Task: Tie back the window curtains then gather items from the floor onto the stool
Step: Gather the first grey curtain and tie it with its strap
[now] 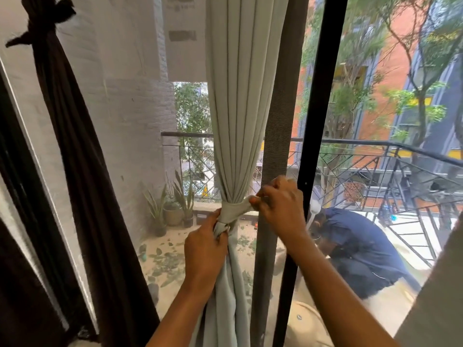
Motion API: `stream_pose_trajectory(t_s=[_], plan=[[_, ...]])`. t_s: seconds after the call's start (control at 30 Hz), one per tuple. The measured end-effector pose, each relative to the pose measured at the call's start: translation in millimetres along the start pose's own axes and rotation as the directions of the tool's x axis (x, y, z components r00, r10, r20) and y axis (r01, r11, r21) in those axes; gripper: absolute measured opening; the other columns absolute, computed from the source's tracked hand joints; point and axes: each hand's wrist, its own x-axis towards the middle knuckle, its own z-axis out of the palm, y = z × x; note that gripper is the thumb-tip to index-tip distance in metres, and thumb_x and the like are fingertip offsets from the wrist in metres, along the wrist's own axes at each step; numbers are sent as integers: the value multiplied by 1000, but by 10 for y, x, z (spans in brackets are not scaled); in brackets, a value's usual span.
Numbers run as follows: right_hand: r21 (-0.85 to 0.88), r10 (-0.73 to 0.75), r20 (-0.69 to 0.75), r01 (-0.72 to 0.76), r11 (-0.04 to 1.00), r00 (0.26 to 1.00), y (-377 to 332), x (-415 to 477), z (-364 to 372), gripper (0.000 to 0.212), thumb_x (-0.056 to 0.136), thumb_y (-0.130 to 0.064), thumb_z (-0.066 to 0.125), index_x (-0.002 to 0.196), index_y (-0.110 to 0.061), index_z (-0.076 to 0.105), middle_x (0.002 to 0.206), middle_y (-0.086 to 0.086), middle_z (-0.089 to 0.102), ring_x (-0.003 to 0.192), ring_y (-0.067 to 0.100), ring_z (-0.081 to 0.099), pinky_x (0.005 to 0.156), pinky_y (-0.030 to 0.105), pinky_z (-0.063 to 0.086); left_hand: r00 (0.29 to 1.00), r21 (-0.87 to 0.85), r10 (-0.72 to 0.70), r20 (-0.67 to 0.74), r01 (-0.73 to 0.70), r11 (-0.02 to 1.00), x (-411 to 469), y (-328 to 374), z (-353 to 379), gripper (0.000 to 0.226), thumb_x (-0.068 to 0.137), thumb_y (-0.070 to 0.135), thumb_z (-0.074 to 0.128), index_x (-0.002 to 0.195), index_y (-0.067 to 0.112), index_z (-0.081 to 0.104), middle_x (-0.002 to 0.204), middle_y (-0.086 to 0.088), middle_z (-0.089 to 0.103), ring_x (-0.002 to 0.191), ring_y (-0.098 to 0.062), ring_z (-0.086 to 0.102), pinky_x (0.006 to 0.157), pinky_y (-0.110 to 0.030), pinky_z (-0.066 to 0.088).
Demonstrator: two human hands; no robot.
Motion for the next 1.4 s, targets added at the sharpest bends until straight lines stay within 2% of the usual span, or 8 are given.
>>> stream_pose_trajectory(t_s=[0.2, 0.4, 0.6, 0.8, 0.9, 1.0, 1.13, 1.4], plan=[[342, 204, 212, -268, 901, 956, -356, 32, 324, 16, 85, -4, 47, 80, -15, 57, 79, -2, 53, 77, 22, 54, 63, 30, 41, 995, -10, 43, -93, -44, 999, -40, -17, 77, 43, 86, 15, 67, 127, 21, 60, 89, -3, 73, 75, -22, 68, 65, -25, 46], [775, 97, 578, -582, 246, 810, -389, -129, 319, 46, 94, -14, 49, 135, -35, 40, 126, -7, 60, 115, 8, 56, 100, 29, 44, 987, 0, 59, -148, -59, 998, -126, -20, 105, 49, 85, 33, 68, 132, 23, 56, 90, 0, 74, 76, -18, 70, 65, -25, 49], [748, 188, 426, -462, 477, 885, -318, -79, 352, 28, 85, -20, 68, 111, -19, 59, 100, -3, 70, 92, 11, 66, 67, 13, 51, 991, -117, -2, 136, 18, 993, -106, -43, -23, 65, 74, 70, 59, 133, 54, 38, 101, 25, 64, 93, -2, 65, 79, -27, 54], [722, 158, 415, -430, 542, 896, -279, -65, 318, 21, 88, -17, 64, 107, -21, 58, 94, -15, 66, 83, -4, 63, 66, 7, 48, 969, -402, -152, -195, 62, 914, 282, -234, -322, 42, 88, 25, 66, 128, 35, 54, 121, 9, 62, 110, -8, 59, 88, -23, 51], [721, 151, 423, -433, 541, 893, -264, -90, 292, 23, 88, -19, 64, 111, -16, 60, 97, -8, 69, 86, 4, 65, 66, 12, 49, 978, -466, -179, 104, 208, 860, 706, -290, -341, 69, 88, 25, 66, 146, 35, 31, 147, 4, 38, 132, -13, 37, 106, -37, 35], [740, 154, 435, -449, 501, 887, -228, -111, 246, 26, 88, -19, 64, 113, -14, 60, 99, -3, 70, 86, 9, 66, 68, 19, 50, 923, -537, -134, 360, 323, 779, 889, -292, -328, 41, 90, 17, 64, 129, 28, 55, 129, -4, 60, 105, -12, 60, 98, -39, 45], [598, 247, 320, -397, 696, 915, -230, -192, 236, 26, 86, -36, 64, 103, -17, 58, 94, -7, 67, 84, 8, 64, 73, 26, 52, 981, -562, -70, 181, 161, 811, 771, -204, -324, 13, 79, 7, 75, 83, 17, 68, 72, 8, 71, 69, -7, 65, 71, -33, 50], [736, 200, -27, -116, 667, 980, -361, -791, 385, 52, 83, -42, 66, 128, -47, 40, 124, -26, 49, 117, 5, 53, 87, 28, 53, 957, -302, 289, 19, -270, 914, 332, 79, -317, 21, 83, 23, 64, 93, 39, 54, 90, 12, 62, 76, -7, 60, 60, -25, 52]])
